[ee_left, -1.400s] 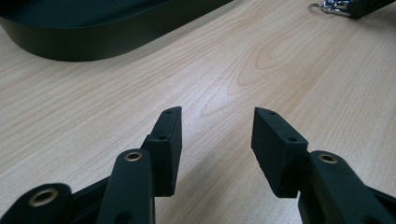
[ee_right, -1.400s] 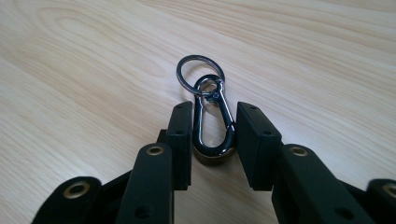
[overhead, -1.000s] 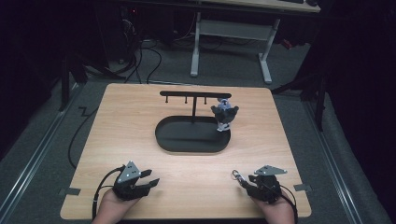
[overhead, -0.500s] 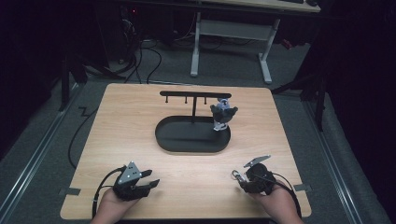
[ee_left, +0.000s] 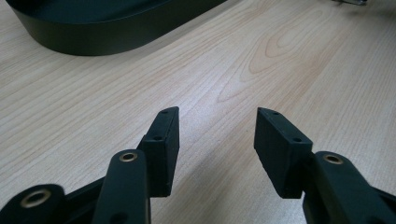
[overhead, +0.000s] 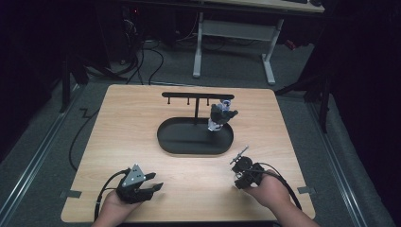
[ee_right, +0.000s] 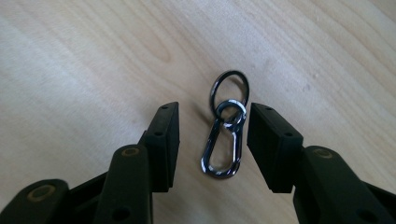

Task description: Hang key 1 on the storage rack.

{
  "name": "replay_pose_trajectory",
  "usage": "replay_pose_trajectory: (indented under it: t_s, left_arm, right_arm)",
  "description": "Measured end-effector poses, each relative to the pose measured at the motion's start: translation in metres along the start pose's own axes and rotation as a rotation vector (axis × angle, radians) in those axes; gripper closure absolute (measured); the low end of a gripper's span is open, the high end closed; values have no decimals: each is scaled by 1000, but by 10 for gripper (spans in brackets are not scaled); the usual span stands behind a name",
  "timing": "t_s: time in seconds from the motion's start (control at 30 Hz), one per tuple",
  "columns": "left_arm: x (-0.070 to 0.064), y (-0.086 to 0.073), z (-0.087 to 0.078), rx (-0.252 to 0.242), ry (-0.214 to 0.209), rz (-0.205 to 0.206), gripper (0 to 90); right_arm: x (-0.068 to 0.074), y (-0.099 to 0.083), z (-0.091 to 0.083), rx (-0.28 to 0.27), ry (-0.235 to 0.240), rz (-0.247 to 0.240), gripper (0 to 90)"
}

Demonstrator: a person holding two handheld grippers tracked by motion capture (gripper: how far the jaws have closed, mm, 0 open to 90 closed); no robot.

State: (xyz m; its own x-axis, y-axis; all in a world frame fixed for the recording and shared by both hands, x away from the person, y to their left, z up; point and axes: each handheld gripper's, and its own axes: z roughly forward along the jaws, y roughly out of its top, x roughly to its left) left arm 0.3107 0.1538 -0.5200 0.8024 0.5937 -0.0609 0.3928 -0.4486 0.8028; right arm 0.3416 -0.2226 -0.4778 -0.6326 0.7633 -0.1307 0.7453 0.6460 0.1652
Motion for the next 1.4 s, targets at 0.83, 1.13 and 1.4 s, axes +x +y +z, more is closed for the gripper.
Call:
replay_pose_trajectory:
  t_s: [0.83, 1.13, 1.4]
  left_arm:
    - [-2, -1, 4, 19, -8, 18, 510]
    - [-2, 0, 5, 22, -10, 22, 510]
    - [-2, 0, 5, 25, -11, 24, 509]
  right_arm:
    - [-43, -9, -4, -26, 84, 146, 880]
    - [-53, -9, -5, -46, 133, 202, 870]
    - [-53, -5, 2, -2, 155, 177, 872]
